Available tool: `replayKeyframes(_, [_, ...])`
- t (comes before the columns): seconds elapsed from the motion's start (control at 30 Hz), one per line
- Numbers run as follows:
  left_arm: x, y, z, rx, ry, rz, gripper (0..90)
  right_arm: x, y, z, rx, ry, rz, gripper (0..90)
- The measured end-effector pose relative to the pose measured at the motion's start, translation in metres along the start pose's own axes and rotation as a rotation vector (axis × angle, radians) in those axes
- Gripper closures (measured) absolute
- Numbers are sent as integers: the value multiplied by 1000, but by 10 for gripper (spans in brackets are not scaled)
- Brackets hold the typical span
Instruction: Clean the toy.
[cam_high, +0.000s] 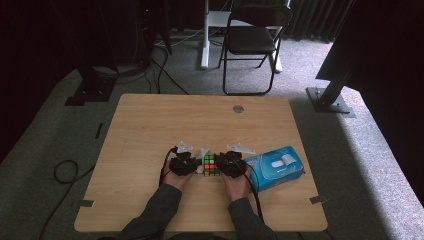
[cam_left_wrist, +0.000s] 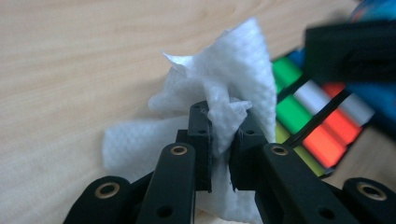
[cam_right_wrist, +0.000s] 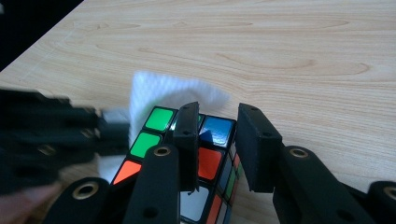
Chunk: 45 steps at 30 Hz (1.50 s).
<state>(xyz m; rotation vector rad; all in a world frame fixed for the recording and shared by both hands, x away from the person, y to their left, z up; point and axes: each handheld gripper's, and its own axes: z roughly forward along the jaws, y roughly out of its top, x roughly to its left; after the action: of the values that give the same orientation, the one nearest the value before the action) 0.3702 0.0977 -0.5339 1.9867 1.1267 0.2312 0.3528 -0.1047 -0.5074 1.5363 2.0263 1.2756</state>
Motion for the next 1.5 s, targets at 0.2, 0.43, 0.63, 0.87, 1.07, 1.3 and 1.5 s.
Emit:
replayKeyframes(0.2, [0, -5, 7, 30, 18, 15, 823, 0, -1, 0, -4, -2, 3, 701])
replayKeyframes(0.43, [-1, -3, 1, 10, 6, 7, 816, 0, -1, 0, -8, 0, 5, 701])
replayKeyframes(0.63, [-8, 1, -19, -64, -27, 9, 814, 0, -1, 0, -8, 2, 8, 701])
replayKeyframes(0.87, [-14, 0, -23, -75, -25, 18, 815, 0, -1, 0, -9, -1, 9, 701])
replayKeyframes(1.07, [-12, -6, -18, -57, -18, -7, 817, 0, -2, 0, -10, -3, 7, 702])
replayKeyframes(1.3, [-8, -13, -3, -2, 7, -9, 818, 1, -2, 0, -11, -4, 8, 701])
replayKeyframes(1.5, [-8, -15, 0, 18, 11, 6, 818, 0, -2, 0, -12, -3, 9, 701])
